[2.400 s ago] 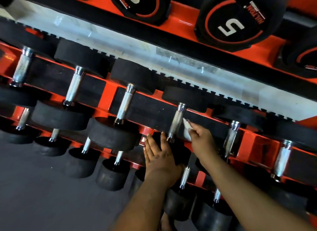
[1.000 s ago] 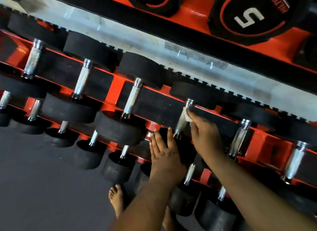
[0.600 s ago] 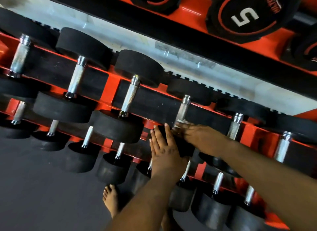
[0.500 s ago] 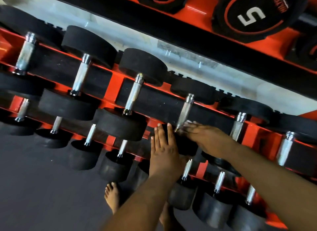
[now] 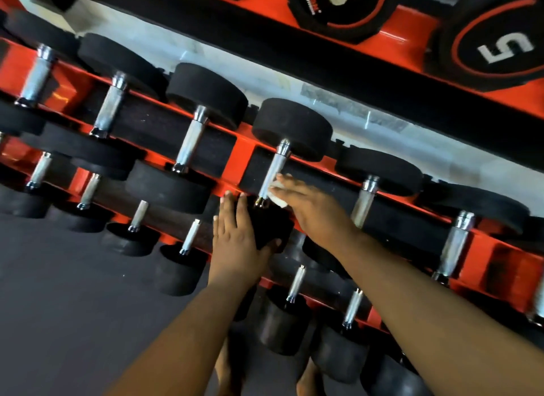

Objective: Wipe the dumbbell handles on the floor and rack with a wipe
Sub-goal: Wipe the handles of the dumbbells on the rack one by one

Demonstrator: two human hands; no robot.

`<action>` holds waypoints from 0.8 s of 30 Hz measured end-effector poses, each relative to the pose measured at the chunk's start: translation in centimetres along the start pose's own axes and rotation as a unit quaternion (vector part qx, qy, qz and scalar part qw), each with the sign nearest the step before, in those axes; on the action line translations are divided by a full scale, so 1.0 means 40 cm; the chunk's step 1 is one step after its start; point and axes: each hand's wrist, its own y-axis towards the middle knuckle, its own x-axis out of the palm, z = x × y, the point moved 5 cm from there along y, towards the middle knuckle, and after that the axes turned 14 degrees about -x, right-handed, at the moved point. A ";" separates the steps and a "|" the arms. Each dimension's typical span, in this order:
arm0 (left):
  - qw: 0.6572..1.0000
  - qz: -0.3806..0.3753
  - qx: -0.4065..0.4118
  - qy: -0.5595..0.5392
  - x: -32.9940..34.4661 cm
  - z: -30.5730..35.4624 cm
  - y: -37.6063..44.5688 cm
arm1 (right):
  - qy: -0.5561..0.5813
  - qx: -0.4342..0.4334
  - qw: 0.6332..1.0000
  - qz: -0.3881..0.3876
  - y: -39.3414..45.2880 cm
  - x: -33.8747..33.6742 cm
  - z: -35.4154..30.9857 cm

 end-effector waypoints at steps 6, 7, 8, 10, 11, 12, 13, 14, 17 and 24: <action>0.996 -0.055 -0.066 -0.007 -0.009 -0.007 0.043 | -0.155 -0.152 0.949 -0.229 0.085 0.108 0.036; 0.995 -0.063 -0.078 -0.011 -0.007 -0.005 0.046 | -0.194 -0.166 0.937 -0.237 0.085 0.095 0.051; 0.993 -0.071 -0.092 -0.018 -0.010 -0.006 0.050 | -0.238 -0.163 0.926 -0.242 0.088 0.079 0.070; 0.990 -0.087 -0.109 -0.019 -0.014 0.002 0.055 | -0.289 -0.095 0.926 -0.226 0.090 0.044 0.106; 0.989 -0.094 -0.112 -0.013 -0.016 0.006 0.058 | -0.297 -0.071 0.930 -0.206 0.089 0.039 0.107; 0.989 -0.100 -0.112 0.000 -0.018 0.010 0.060 | -0.309 -0.082 0.928 -0.194 0.080 0.050 0.092; 0.988 -0.108 -0.114 0.010 -0.018 0.011 0.064 | -0.322 -0.124 0.917 -0.202 0.069 0.076 0.073; 0.986 -0.120 -0.115 0.021 -0.018 0.013 0.066 | -0.334 -0.182 0.895 -0.234 0.054 0.104 0.053; 0.980 -0.152 -0.117 0.043 -0.016 0.010 0.076 | -0.321 -0.240 0.882 -0.247 0.076 0.106 0.072; 0.974 -0.194 -0.114 0.024 -0.017 -0.005 0.084 | -0.269 -0.193 0.918 -0.219 0.060 0.128 0.062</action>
